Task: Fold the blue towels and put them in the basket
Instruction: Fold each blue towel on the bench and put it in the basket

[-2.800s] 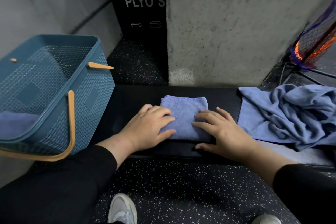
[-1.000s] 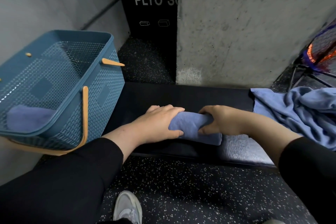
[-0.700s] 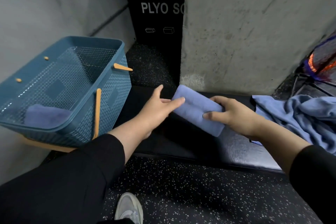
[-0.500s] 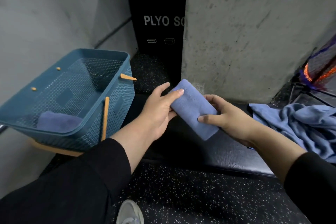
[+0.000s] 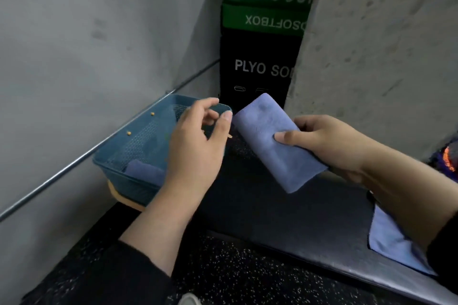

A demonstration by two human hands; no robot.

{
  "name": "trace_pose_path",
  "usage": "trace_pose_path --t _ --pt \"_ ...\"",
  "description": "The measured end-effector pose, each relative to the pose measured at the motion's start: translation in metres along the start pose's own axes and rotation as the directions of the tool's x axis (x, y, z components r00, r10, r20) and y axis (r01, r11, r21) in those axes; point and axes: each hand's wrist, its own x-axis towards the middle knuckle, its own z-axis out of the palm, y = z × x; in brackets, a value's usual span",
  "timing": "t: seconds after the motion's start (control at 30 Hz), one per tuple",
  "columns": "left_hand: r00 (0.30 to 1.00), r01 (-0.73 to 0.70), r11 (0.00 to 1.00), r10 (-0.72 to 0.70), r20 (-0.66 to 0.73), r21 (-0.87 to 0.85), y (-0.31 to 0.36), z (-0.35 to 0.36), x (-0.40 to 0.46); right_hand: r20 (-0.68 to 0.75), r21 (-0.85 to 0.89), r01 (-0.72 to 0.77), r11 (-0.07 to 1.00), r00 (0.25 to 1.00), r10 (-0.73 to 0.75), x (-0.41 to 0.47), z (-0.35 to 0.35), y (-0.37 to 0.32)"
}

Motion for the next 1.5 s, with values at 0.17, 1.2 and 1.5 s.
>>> trace_pose_path --t 0.17,1.2,1.5 --pt "0.991 -0.032 0.968 0.063 -0.119 0.25 -0.062 -0.078 0.022 0.085 -0.078 0.104 0.991 0.992 -0.098 0.05 0.035 -0.053" --pt "0.957 0.271 0.959 -0.259 -0.129 0.082 -0.151 -0.118 0.03 0.595 -0.6 0.317 0.734 0.79 0.146 0.179 0.225 -0.04" --pt "0.952 0.282 0.958 -0.272 -0.141 0.055 -0.151 -0.119 0.03 0.536 -0.659 0.481 0.579 0.84 -0.087 0.185 0.22 -0.047"
